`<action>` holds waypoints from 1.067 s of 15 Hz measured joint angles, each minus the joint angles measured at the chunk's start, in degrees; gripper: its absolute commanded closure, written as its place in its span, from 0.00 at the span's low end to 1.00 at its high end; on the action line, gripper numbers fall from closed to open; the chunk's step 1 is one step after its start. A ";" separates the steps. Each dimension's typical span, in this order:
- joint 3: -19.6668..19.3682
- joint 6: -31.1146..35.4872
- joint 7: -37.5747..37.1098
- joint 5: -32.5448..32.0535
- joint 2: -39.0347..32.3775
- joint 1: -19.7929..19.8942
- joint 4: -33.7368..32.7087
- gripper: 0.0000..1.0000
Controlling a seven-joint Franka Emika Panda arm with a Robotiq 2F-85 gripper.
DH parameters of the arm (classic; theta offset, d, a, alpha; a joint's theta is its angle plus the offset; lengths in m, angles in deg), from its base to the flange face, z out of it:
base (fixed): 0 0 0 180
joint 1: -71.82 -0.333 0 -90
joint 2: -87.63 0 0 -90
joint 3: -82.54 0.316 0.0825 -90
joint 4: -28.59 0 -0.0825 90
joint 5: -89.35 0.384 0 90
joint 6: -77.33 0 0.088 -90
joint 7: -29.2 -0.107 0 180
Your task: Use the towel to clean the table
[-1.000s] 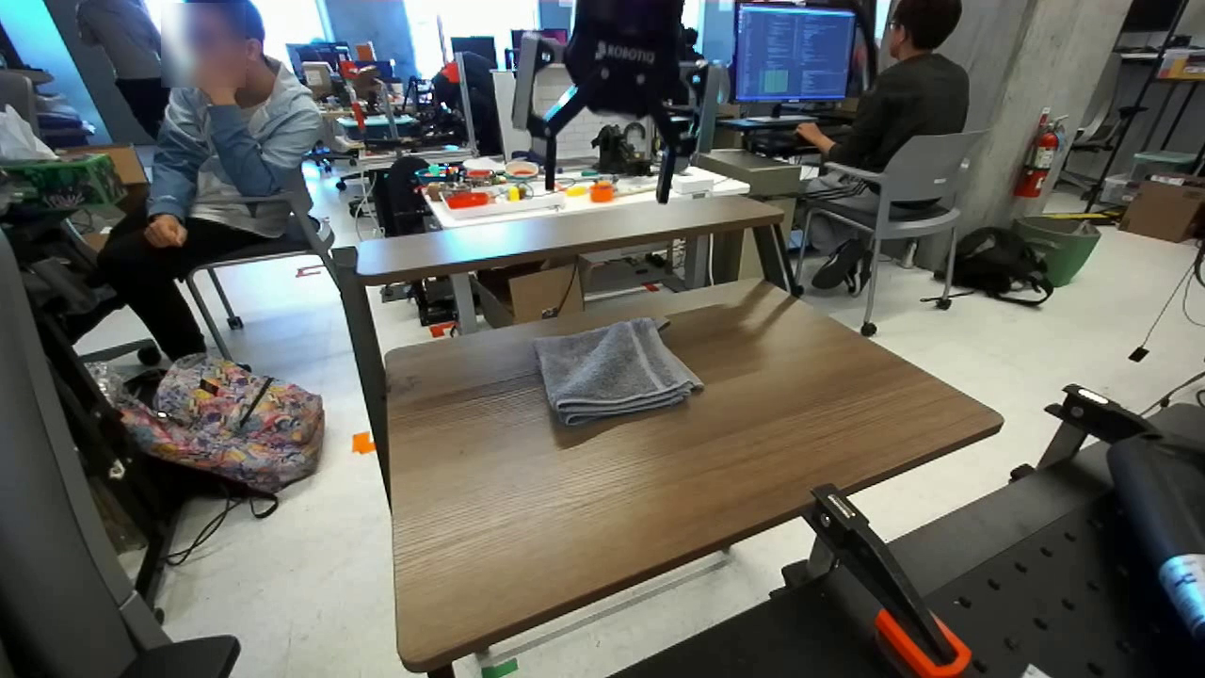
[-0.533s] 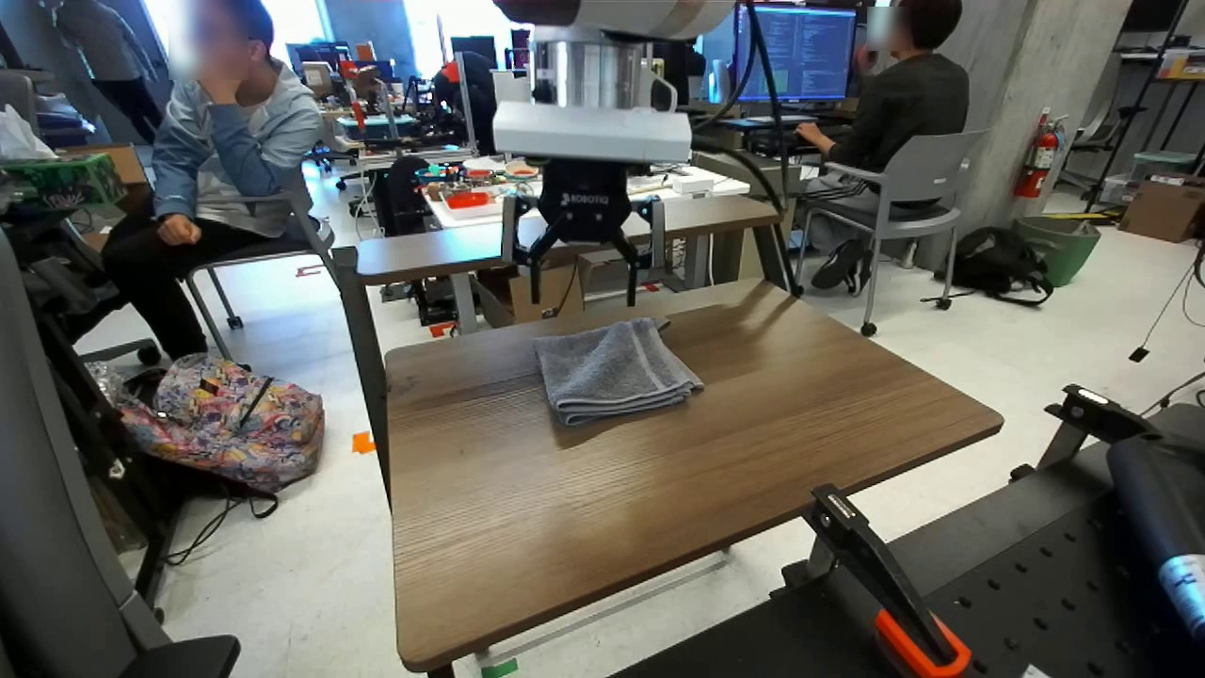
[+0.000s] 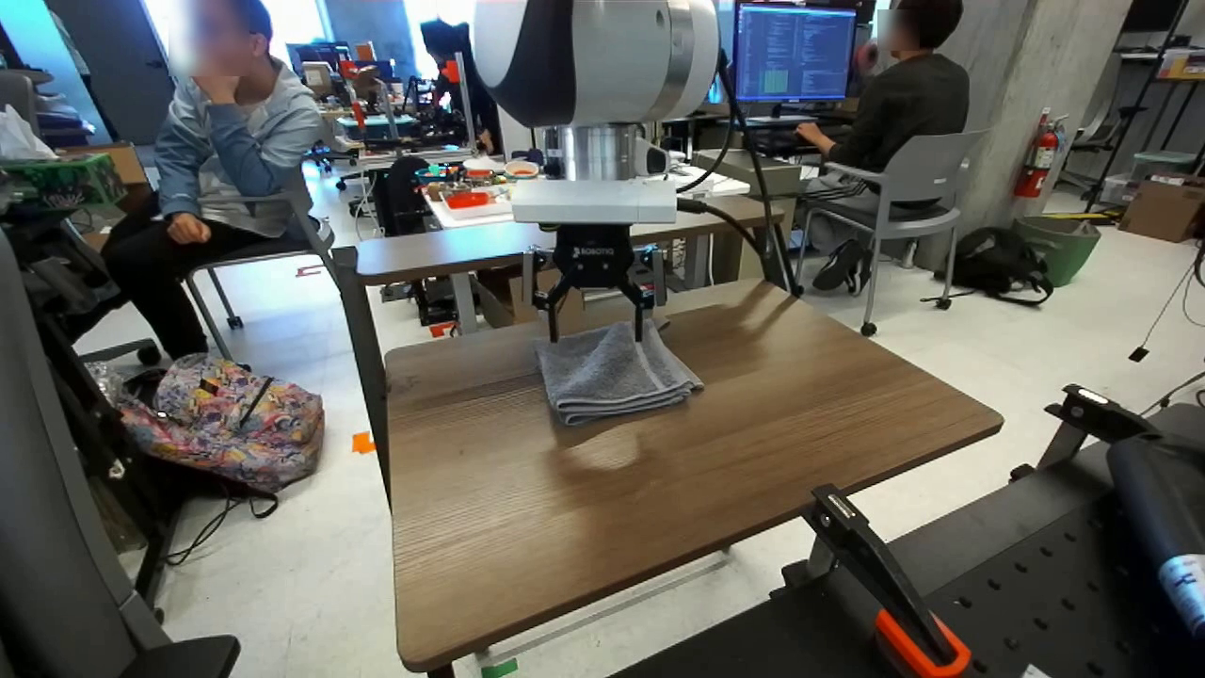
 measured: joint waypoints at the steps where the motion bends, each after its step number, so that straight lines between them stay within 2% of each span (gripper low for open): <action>1: -0.31 -0.25 0.00 0.00 -1.00 0.04 -1.13 0.00; 16: -4.36 -1.41 0.15 -0.02 -10.82 0.85 -10.50 0.00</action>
